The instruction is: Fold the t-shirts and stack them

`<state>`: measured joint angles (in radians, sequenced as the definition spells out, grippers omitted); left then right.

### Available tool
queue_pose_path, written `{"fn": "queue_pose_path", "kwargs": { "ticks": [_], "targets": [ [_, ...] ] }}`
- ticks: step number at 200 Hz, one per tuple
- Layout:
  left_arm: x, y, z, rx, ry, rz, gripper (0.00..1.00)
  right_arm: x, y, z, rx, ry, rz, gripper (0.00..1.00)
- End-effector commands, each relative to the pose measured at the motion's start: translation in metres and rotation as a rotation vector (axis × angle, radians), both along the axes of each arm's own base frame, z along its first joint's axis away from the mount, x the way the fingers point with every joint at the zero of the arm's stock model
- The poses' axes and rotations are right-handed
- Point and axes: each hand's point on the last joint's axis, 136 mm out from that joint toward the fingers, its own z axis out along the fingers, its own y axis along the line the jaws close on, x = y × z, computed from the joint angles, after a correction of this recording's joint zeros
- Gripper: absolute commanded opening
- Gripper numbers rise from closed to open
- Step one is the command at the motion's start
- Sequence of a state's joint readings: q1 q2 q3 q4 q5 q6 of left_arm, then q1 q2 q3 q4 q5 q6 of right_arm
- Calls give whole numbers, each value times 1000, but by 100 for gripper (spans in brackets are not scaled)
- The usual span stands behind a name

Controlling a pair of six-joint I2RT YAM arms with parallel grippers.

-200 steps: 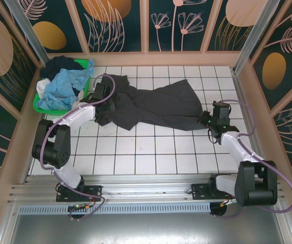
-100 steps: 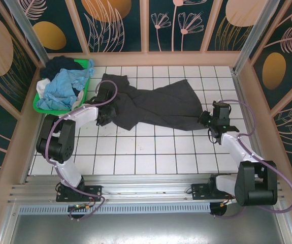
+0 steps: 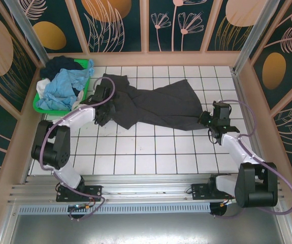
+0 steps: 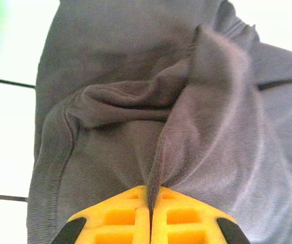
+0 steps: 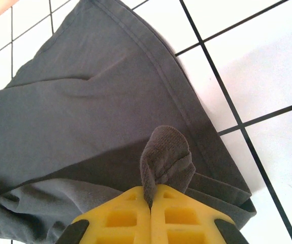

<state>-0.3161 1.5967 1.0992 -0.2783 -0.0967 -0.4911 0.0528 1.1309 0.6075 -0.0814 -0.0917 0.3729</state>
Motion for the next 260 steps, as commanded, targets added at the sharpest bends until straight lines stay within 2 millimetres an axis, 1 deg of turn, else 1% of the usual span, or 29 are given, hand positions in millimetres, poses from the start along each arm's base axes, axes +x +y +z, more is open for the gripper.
{"fn": "queue_pose_path", "kwargs": {
  "ticks": [1,10,16,18,32,41,53,65,78,91,103,110,116,126,129,132,140,145,152,167,187,204,231,260],
  "targets": [
    [-11,1,69,-51,-129,-15,0,-4,9,40,13,-87,26,0],
    [-17,2,94,-69,-179,-21,0,-8,10,52,10,-109,28,0],
    [-23,4,110,-77,-212,-23,0,-11,12,65,9,-134,31,0],
    [-24,5,116,-79,-224,-22,0,-12,13,66,9,-136,33,0],
    [-37,9,150,-93,-292,-26,0,-19,18,91,4,-185,48,0],
    [-45,11,167,-101,-325,-34,0,-23,21,105,-2,-212,54,0],
    [-52,13,177,-103,-353,-35,0,-28,24,117,-10,-237,59,0],
    [-51,14,169,-97,-341,-31,0,-29,24,119,-13,-241,57,0],
    [-46,9,146,-96,-289,-48,0,-27,23,112,-12,-228,50,0],
    [-38,3,113,-88,-228,-58,0,-24,24,99,-14,-205,51,0],
    [-32,-1,80,-83,-160,-59,5,-21,22,83,-29,-169,42,0],
    [-32,-3,61,-81,-115,-63,9,-20,21,74,-40,-147,39,0],
    [-33,-3,46,-82,-83,-62,15,-20,21,68,-46,-131,40,0],
    [-36,-3,30,-84,-58,-56,25,-20,21,59,-54,-107,43,0],
    [-36,-3,31,-88,-63,-54,27,-20,18,58,-65,-104,31,0],
    [-40,-2,21,-84,-46,-53,29,-20,17,57,-70,-101,28,0],
    [-45,-1,13,-87,-38,-52,37,-21,16,54,-73,-96,28,0],
    [-47,0,9,-88,-33,-49,42,-21,15,52,-75,-93,27,0],
    [-51,0,4,-89,-20,-52,45,-22,14,51,-76,-93,25,0],
    [-54,-1,-5,-92,1,-59,46,-23,13,48,-76,-91,22,0],
    [-53,-1,-11,-83,15,-64,47,-24,12,43,-69,-86,19,0],
    [-50,0,-12,-72,19,-57,47,-23,11,40,-65,-85,15,0],
    [-42,-2,-8,-69,12,-55,47,-22,11,37,-66,-80,15,0],
    [-37,-4,-5,-67,11,-55,42,-23,10,38,-71,-83,15,0]
  ]
}}
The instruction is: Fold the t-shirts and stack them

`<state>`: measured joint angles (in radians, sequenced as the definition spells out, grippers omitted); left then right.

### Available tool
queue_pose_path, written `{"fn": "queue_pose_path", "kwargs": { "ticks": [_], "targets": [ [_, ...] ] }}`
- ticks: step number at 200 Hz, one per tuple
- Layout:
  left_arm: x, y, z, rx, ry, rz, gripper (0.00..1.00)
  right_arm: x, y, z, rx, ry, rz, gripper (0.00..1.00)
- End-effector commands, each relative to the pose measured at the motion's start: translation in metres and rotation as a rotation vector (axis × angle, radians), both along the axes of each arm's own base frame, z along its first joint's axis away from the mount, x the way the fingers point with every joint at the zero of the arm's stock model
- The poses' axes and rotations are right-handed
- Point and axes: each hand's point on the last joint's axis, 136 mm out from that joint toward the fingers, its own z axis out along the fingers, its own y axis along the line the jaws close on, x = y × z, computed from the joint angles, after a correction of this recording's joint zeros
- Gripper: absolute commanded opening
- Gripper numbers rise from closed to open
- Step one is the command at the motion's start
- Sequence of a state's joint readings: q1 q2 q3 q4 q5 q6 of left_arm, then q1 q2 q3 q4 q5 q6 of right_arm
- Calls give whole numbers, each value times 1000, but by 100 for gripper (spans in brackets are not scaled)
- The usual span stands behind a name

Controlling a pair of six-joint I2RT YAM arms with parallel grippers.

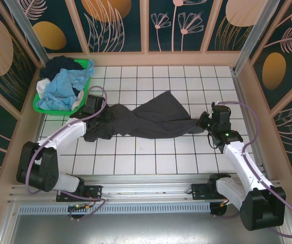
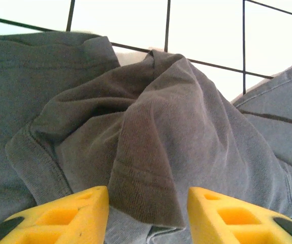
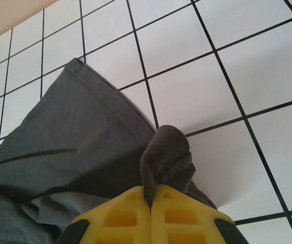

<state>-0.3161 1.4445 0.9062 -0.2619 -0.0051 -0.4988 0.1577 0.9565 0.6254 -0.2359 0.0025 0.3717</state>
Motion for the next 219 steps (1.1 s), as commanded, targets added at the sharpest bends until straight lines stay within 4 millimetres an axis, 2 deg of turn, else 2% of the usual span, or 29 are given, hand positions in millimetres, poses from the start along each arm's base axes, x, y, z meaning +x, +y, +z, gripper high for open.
{"fn": "queue_pose_path", "kwargs": {
  "ticks": [1,19,28,50,80,104,132,146,150,161,183,219],
  "targets": [
    [13,-3,11,-5,-35,-1,42,4,-6,7,-15,-41,-17,0],
    [15,-4,12,-2,-30,-2,33,4,-3,9,-1,-45,0,0],
    [15,-4,12,-1,-28,0,32,4,-3,11,-1,-49,2,0],
    [12,3,7,28,-14,21,47,4,-4,12,2,-54,2,0],
    [12,6,-7,49,20,34,51,4,-4,10,6,-53,5,0],
    [14,2,-9,33,22,27,47,6,-3,11,14,-57,6,0],
    [16,-1,-5,18,12,21,33,6,-2,13,17,-62,9,0],
    [14,2,-3,27,13,28,33,6,-2,13,17,-64,6,0],
    [21,0,9,18,-15,29,32,6,-3,12,15,-62,6,0],
    [22,1,14,24,-27,32,32,6,-3,9,14,-54,7,0],
    [21,7,16,53,-25,45,28,4,-3,4,15,-45,6,0],
    [21,3,15,35,-24,35,18,3,-3,5,21,-50,7,0]
  ]
}}
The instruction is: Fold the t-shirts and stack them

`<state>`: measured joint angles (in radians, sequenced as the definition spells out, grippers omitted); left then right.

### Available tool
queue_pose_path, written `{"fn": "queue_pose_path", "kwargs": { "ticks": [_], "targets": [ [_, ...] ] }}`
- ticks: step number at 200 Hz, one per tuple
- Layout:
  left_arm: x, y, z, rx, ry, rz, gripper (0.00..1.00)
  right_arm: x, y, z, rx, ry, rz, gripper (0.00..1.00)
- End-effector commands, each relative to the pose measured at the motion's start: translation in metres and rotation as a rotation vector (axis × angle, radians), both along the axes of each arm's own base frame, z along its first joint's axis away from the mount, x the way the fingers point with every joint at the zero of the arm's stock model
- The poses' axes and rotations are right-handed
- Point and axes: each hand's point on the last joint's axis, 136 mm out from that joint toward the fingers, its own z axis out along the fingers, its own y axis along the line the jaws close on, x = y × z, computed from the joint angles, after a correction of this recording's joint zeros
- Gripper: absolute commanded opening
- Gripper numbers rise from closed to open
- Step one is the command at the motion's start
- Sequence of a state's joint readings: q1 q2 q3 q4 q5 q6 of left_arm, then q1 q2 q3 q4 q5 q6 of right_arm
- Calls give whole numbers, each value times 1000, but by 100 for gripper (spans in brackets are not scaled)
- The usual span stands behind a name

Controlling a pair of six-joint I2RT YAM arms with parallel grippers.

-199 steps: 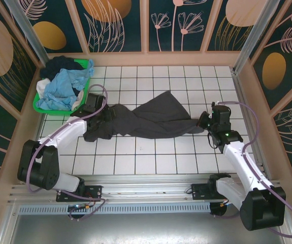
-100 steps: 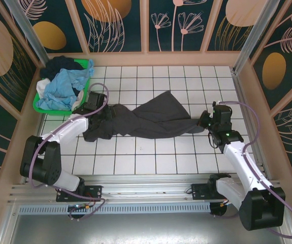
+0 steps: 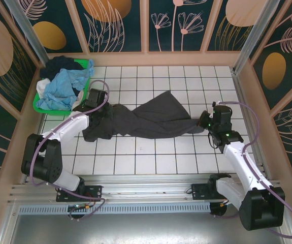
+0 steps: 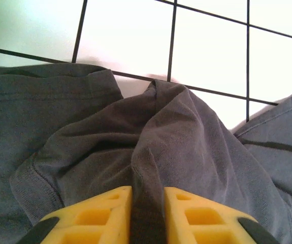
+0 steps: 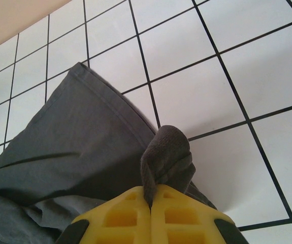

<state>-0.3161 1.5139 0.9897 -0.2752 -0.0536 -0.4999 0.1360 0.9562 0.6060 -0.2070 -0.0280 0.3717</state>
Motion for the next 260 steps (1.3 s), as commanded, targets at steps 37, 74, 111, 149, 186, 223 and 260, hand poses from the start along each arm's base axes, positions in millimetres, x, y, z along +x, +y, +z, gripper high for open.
{"fn": "queue_pose_path", "kwargs": {
  "ticks": [37,74,111,149,186,223,260],
  "targets": [
    [1,-2,13,-13,-17,-7,5,1,-3,11,-1,-47,2,0],
    [6,-9,70,-65,-118,-36,0,-3,2,41,22,-100,23,0],
    [-19,5,193,-105,-346,-21,0,-17,9,117,42,-249,57,0],
    [-78,26,313,-138,-568,-27,0,-63,-2,238,53,-499,36,0],
    [-87,44,372,-113,-704,35,0,-75,-3,300,59,-618,48,0],
    [6,24,390,4,-712,30,0,39,-4,282,-66,-455,-23,0],
    [71,10,478,49,-928,3,0,120,-29,330,-152,-479,-134,0]
  ]
}}
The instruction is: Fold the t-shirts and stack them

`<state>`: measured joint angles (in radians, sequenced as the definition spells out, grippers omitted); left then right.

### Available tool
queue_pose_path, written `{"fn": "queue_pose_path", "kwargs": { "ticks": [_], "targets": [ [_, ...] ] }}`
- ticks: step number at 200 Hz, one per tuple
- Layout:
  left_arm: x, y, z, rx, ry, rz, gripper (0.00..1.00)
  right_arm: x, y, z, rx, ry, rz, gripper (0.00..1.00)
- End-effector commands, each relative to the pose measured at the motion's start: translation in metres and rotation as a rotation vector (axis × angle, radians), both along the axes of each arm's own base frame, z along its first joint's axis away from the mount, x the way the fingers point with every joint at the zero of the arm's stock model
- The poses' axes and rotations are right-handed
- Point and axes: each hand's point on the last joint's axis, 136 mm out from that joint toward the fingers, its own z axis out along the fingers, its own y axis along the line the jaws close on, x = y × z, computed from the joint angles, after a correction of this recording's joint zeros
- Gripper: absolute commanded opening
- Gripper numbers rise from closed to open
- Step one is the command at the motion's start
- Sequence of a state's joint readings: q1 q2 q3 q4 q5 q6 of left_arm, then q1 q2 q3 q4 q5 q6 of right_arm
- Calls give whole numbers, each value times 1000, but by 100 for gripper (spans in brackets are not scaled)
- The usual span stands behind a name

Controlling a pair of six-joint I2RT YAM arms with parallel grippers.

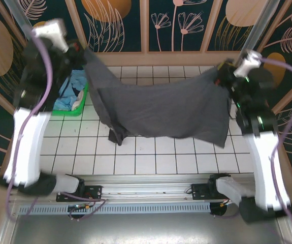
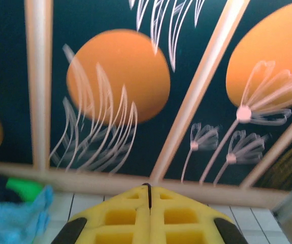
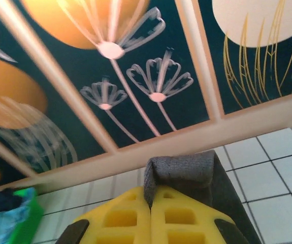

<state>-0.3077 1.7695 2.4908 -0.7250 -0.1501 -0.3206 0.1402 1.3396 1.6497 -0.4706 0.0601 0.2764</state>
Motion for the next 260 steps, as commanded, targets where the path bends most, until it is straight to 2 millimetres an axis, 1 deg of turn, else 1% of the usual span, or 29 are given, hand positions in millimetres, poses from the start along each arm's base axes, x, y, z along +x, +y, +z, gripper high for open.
{"fn": "queue_pose_path", "kwargs": {
  "ticks": [1,7,15,16,20,21,24,30,34,46,57,62,83,89,105,113,125,137,152,153,154,161,182,199,208,220,233,252,260],
  "targets": [
    [10,8,40,82,-140,31,0,24,-30,42,-62,-75,-111,0],
    [6,8,54,84,-192,30,0,31,-34,54,-55,-100,-106,0],
    [2,10,65,90,-235,37,0,39,-43,67,-32,-115,-120,0],
    [4,10,63,93,-230,39,0,40,-45,68,-28,-116,-122,0],
    [-2,12,70,92,-259,44,0,40,-48,79,-19,-134,-127,0],
    [-6,14,75,87,-277,46,0,40,-49,81,-18,-136,-128,0],
    [-7,14,73,90,-282,47,0,40,-50,89,-12,-151,-125,0],
    [-16,16,80,89,-329,50,0,39,-51,102,-9,-181,-116,0],
    [-33,23,92,80,-375,61,0,36,-51,113,-7,-207,-113,0],
    [-60,37,111,64,-438,107,0,23,-55,141,0,-278,-121,0],
    [-84,48,128,66,-472,129,0,10,-56,158,-3,-317,-120,0],
    [-94,51,136,62,-492,133,0,4,-57,161,-4,-324,-120,0],
    [-127,58,155,54,-546,128,0,-17,-58,161,-10,-334,-113,0],
    [-136,62,157,50,-550,132,0,-24,-57,159,-7,-335,-113,0],
    [-160,67,156,38,-569,124,0,-49,-42,156,4,-358,-29,0],
    [-172,70,155,33,-589,121,0,-62,-40,154,2,-370,-16,0],
    [-188,73,149,28,-606,115,0,-81,-40,149,-5,-377,-15,0],
    [-197,77,137,21,-588,114,0,-92,-38,132,-11,-345,-8,0],
    [-199,78,111,17,-544,111,0,-103,-36,107,-6,-298,5,0],
    [-203,79,113,12,-552,112,0,-104,-36,107,-6,-300,6,0],
    [-200,79,107,15,-541,112,0,-105,-35,106,-7,-299,8,0],
    [-201,81,99,15,-534,122,0,-109,-34,95,-8,-282,17,0],
    [-203,93,82,16,-496,183,0,-117,-35,75,-18,-238,12,0],
    [-192,96,71,38,-450,216,0,-117,-37,68,-31,-209,1,0],
    [-184,98,65,48,-425,240,0,-112,-37,64,-32,-195,0,0],
    [-166,99,53,63,-391,277,0,-98,-37,53,-29,-169,2,0],
    [-139,97,36,84,-349,311,0,-76,-38,37,-24,-135,-3,0],
    [-87,86,6,129,-279,331,0,-32,-42,5,-17,-59,-21,0],
    [-63,78,-6,151,-254,324,0,-15,-44,-3,-11,-37,-31,0]
  ]
}}
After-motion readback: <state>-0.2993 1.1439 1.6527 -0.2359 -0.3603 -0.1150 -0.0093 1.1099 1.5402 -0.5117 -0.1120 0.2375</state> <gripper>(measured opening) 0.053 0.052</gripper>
